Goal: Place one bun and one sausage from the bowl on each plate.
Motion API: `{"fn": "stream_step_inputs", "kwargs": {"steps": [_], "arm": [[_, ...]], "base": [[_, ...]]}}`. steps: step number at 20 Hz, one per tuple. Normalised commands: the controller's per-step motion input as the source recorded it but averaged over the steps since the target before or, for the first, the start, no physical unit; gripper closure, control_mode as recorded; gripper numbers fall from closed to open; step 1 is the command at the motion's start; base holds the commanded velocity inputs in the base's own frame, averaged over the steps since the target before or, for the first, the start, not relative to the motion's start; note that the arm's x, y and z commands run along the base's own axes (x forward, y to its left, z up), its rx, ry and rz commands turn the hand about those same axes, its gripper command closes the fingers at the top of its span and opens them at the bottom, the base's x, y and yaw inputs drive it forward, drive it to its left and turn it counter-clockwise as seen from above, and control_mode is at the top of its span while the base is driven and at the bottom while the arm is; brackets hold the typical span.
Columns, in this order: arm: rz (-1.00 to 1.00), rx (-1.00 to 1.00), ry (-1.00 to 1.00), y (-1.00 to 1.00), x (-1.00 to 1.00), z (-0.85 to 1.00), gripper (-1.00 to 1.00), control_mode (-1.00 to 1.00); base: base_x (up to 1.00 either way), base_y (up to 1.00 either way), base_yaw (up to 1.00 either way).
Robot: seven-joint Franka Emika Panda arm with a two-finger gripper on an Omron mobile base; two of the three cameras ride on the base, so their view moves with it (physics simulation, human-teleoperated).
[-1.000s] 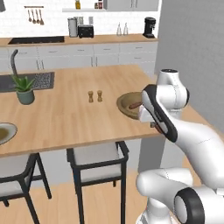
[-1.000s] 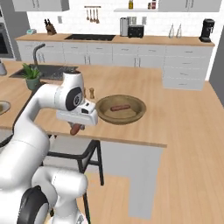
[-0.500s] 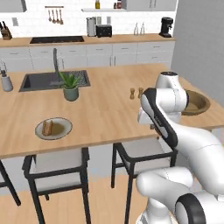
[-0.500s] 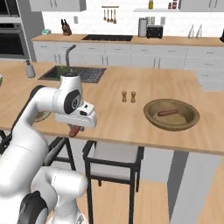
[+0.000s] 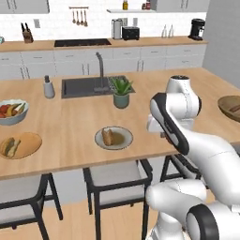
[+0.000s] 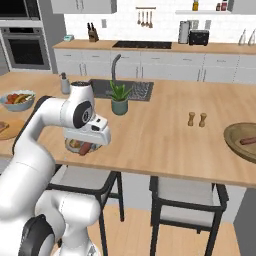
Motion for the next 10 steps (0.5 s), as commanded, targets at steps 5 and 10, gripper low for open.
{"fn": "stream_step_inputs", "kwargs": {"steps": [5, 10], "arm": [[0.00, 0.00, 0.00, 0.00, 0.00, 0.00, 1.00, 1.00], [0.00, 0.00, 0.00, 0.00, 0.00, 0.00, 1.00, 1.00]], "base": [[0.37, 0.60, 0.00], [0.48, 0.30, 0.00]]}}
